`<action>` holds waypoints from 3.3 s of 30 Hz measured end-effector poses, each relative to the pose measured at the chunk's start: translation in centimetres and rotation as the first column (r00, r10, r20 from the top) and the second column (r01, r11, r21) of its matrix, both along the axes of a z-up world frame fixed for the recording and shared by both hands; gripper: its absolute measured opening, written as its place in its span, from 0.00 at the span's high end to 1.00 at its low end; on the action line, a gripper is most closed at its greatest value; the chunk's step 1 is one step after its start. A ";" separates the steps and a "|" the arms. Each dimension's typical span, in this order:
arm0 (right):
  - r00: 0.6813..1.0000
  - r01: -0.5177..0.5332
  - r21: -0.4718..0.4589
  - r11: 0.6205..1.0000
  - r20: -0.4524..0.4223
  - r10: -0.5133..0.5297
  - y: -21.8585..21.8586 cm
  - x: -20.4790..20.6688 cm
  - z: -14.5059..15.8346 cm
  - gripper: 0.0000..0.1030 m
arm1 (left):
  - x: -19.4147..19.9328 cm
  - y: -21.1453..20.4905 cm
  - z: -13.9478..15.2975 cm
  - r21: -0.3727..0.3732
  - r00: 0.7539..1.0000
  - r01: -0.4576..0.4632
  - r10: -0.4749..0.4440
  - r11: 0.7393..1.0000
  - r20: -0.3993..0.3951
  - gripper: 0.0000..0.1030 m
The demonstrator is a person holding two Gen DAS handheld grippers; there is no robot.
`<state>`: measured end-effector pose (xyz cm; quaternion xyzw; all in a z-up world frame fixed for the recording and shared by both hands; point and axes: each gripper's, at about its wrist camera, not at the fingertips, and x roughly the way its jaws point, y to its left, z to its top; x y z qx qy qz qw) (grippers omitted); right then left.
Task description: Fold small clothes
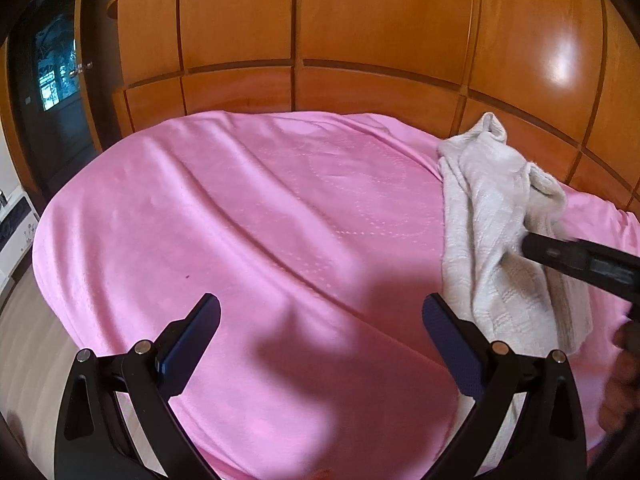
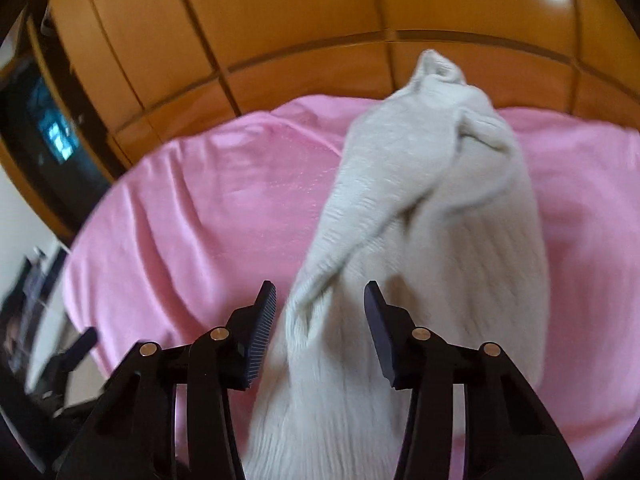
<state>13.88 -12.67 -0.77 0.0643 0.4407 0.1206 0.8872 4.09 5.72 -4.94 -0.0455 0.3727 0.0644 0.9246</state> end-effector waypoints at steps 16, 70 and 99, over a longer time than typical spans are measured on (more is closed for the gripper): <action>0.962 0.156 -0.081 0.985 0.237 -0.133 -10.1 1.6 8.6 0.95 | 0.0 -5.9 -1.6 -0.089 0.877 0.474 -0.479 0.876 -0.040 0.14; 0.991 0.099 0.241 0.965 -0.107 -0.076 -16.7 2.5 0.2 0.94 | 10.1 -8.4 -2.6 -0.675 0.849 0.305 -0.513 0.671 -0.127 0.96; 0.926 0.268 0.034 0.963 -0.286 -0.247 -24.0 -11.0 -5.4 0.93 | -1.4 9.6 -3.2 -0.514 0.906 0.001 -0.219 0.858 -0.363 0.85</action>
